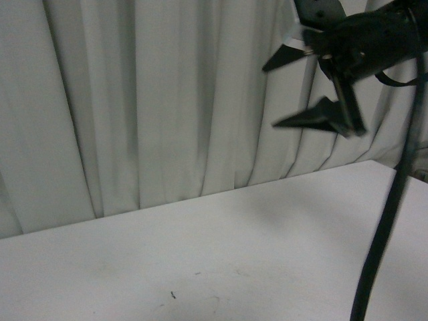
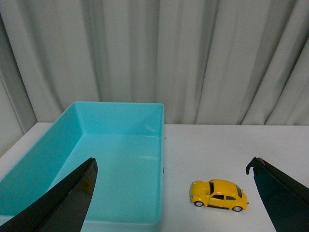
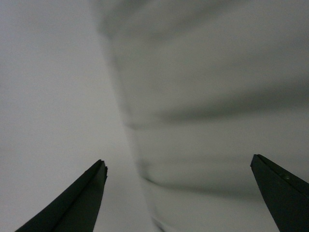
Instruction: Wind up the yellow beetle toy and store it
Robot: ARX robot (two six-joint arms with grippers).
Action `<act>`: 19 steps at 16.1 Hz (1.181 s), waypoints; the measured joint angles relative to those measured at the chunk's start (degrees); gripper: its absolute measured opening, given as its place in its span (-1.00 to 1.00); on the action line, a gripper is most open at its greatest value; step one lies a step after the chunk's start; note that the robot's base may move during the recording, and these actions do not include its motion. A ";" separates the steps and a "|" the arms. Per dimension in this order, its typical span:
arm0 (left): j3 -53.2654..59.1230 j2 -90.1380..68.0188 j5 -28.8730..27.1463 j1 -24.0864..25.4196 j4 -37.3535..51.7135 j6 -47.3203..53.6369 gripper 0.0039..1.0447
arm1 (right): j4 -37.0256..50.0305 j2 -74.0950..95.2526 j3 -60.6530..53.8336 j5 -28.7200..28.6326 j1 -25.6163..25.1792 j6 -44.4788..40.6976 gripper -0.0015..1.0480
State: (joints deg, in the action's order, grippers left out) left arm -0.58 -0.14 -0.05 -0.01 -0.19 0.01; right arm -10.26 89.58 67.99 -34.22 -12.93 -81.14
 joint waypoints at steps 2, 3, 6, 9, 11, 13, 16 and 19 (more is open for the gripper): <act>0.00 0.00 0.04 0.00 -0.02 0.00 0.88 | 28.20 -10.73 -19.89 18.80 4.85 28.79 0.33; 0.00 0.00 0.00 0.00 -0.02 -0.02 0.88 | 39.01 -15.74 -28.24 25.35 6.91 45.51 0.08; 0.00 0.00 0.02 0.00 -0.02 0.00 0.88 | 49.70 -26.60 -42.51 30.38 8.83 74.62 -0.63; 0.00 0.00 0.04 0.00 -0.02 0.00 0.88 | 50.62 -32.41 -51.84 33.62 13.16 79.43 -0.96; 0.00 0.00 0.07 0.00 -0.02 0.00 0.88 | 50.90 -35.93 -54.36 34.03 13.25 79.93 -0.96; 0.00 0.00 -0.04 0.00 0.00 0.00 0.88 | 50.64 -37.38 -55.84 34.16 13.18 80.11 -0.96; 0.00 0.00 0.02 0.00 -0.02 -0.02 0.88 | 48.39 -43.25 -60.19 34.16 13.18 80.13 -0.96; 0.00 0.00 0.02 0.00 -0.02 0.00 0.88 | 44.87 -49.57 -63.04 34.16 13.18 80.15 -0.96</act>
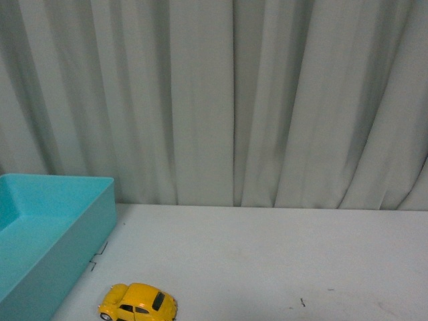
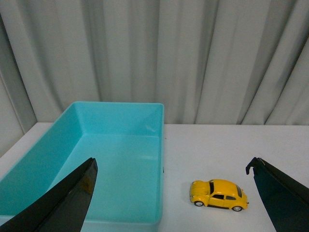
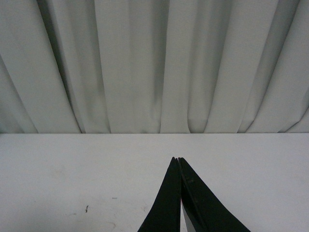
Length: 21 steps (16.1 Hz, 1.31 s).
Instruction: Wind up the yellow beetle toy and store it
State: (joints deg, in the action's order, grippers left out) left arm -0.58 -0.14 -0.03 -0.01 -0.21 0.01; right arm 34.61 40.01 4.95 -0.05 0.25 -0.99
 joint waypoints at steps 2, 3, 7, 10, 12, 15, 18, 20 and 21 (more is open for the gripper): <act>0.00 0.00 0.00 0.00 0.00 0.00 0.88 | -3.04 -4.42 -1.46 0.00 0.00 0.09 -0.96; 0.00 0.00 0.00 0.00 0.00 0.00 0.88 | -4.35 -6.29 -1.92 -0.02 0.00 0.11 -0.96; 0.00 0.00 -0.02 0.00 0.00 0.00 0.88 | -7.32 -12.17 -4.35 0.04 0.00 0.15 -0.96; 0.00 0.00 0.00 0.00 0.00 0.00 0.88 | -12.79 -18.01 -4.35 0.04 0.00 0.15 -0.96; 0.00 0.00 0.00 0.00 0.00 0.00 0.88 | -15.85 -21.35 -4.35 0.07 0.00 0.15 -0.96; 0.00 0.00 0.00 0.00 0.00 0.00 0.88 | -19.93 -25.31 -4.35 0.07 0.00 0.15 -0.96; 0.00 0.00 0.00 0.00 0.00 -0.02 0.88 | -23.10 -28.57 -4.35 0.07 0.00 0.15 -0.96; 0.00 0.00 0.00 0.00 0.00 0.00 0.88 | -25.14 -30.47 -4.35 0.07 0.00 0.15 -0.96; 0.00 0.00 0.02 0.00 0.00 0.00 0.88 | -32.72 -35.10 -4.33 -0.11 0.00 0.15 -0.96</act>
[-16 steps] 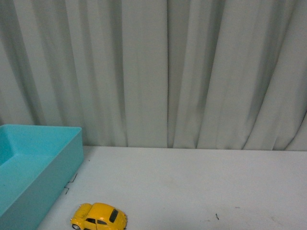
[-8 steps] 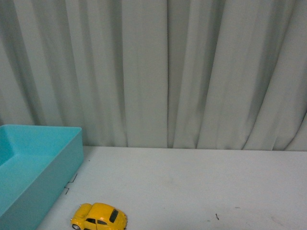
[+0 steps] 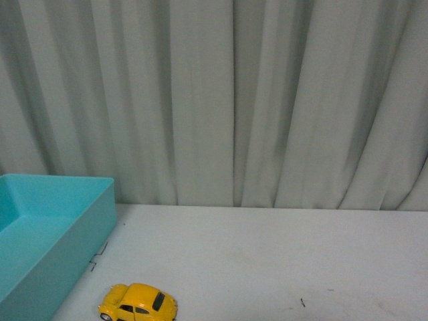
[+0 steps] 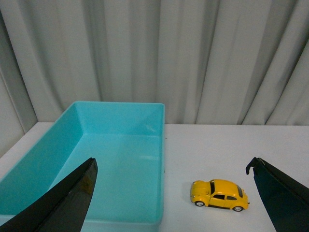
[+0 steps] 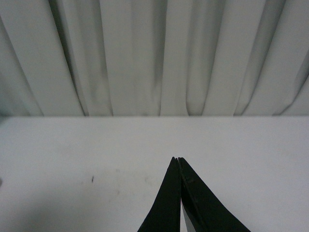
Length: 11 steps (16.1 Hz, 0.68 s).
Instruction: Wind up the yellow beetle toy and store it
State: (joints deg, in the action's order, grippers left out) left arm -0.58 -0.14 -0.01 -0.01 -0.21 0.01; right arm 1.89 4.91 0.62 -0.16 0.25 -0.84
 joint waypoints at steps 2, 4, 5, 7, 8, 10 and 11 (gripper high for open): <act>0.00 0.00 0.02 0.00 0.04 0.00 0.88 | -1.77 -4.72 0.07 0.20 0.00 0.02 -0.96; 0.00 0.00 -0.04 0.00 0.00 -0.02 0.88 | -2.05 -4.76 0.00 0.20 0.00 0.00 -0.96; 0.00 0.00 -0.02 0.00 0.00 0.00 0.88 | -2.10 -4.76 0.00 0.17 0.00 0.00 -0.78; 0.00 0.00 -0.02 0.00 0.00 0.00 0.88 | -2.10 -4.76 0.00 0.20 0.00 0.00 -0.33; 0.00 0.00 -0.02 0.00 0.00 -0.02 0.88 | -2.10 -4.76 0.00 0.20 0.00 0.00 -0.09; 0.00 0.00 -0.02 0.00 0.00 0.00 0.88 | -2.10 -4.76 0.00 0.20 0.00 0.00 0.35; 0.00 0.00 -0.02 0.00 0.00 0.00 0.88 | -2.10 -4.76 0.00 0.20 0.00 0.00 0.59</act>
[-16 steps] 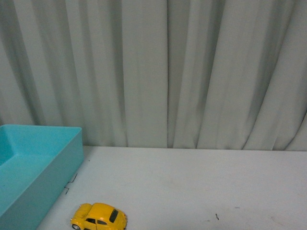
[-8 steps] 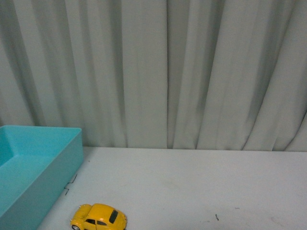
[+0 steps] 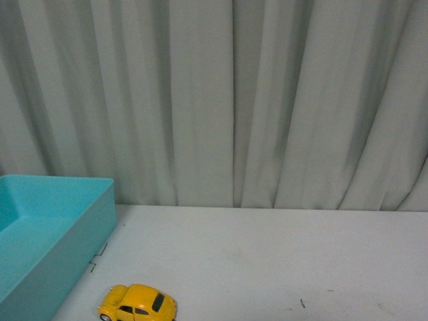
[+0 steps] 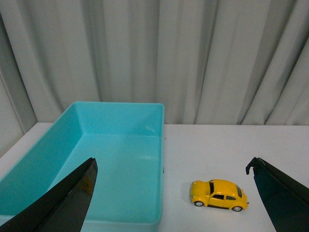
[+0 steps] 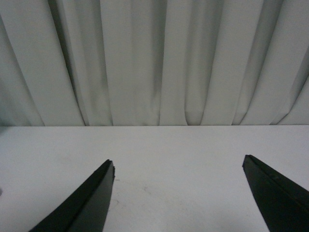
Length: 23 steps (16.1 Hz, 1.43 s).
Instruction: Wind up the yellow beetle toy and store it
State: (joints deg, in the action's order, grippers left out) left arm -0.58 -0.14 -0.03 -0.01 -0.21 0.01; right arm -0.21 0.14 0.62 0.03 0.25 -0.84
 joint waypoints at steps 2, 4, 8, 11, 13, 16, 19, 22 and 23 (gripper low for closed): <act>-4.52 -5.05 6.36 2.45 -12.57 -3.87 0.88 | -0.02 0.00 0.00 0.04 0.00 0.09 0.91; -13.57 -19.10 10.97 2.12 -21.57 -12.11 0.88 | -0.04 0.00 0.00 0.00 0.00 0.07 0.87; -20.00 -38.25 5.97 -7.23 -1.81 -12.57 0.88 | 0.02 0.00 0.00 -0.02 0.00 0.07 0.87; -25.33 -58.16 5.38 -7.87 11.72 -6.38 0.88 | -0.02 0.00 0.00 0.02 0.00 0.04 0.87; -34.38 -73.35 5.64 -8.41 16.24 2.51 0.88 | 0.00 0.00 0.00 -0.02 0.00 0.04 0.87; -43.39 -84.41 8.17 -9.88 11.50 14.34 0.88 | 0.00 0.00 0.00 0.00 0.00 0.04 0.87; -53.24 -91.49 9.97 -12.04 2.89 29.18 0.88 | 0.00 0.00 0.00 0.00 0.00 0.04 0.87; -57.05 -92.98 10.91 -13.09 -2.03 36.20 0.88 | -0.02 0.00 0.00 0.00 0.00 0.04 0.87; -58.53 -93.57 10.91 -13.60 -3.74 38.69 0.88 | 0.00 0.00 0.00 0.00 0.00 0.04 0.87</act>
State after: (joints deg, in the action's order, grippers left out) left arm -59.11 -93.71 10.87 -13.61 -3.95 38.70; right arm -0.21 0.14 0.62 0.03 0.25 -0.80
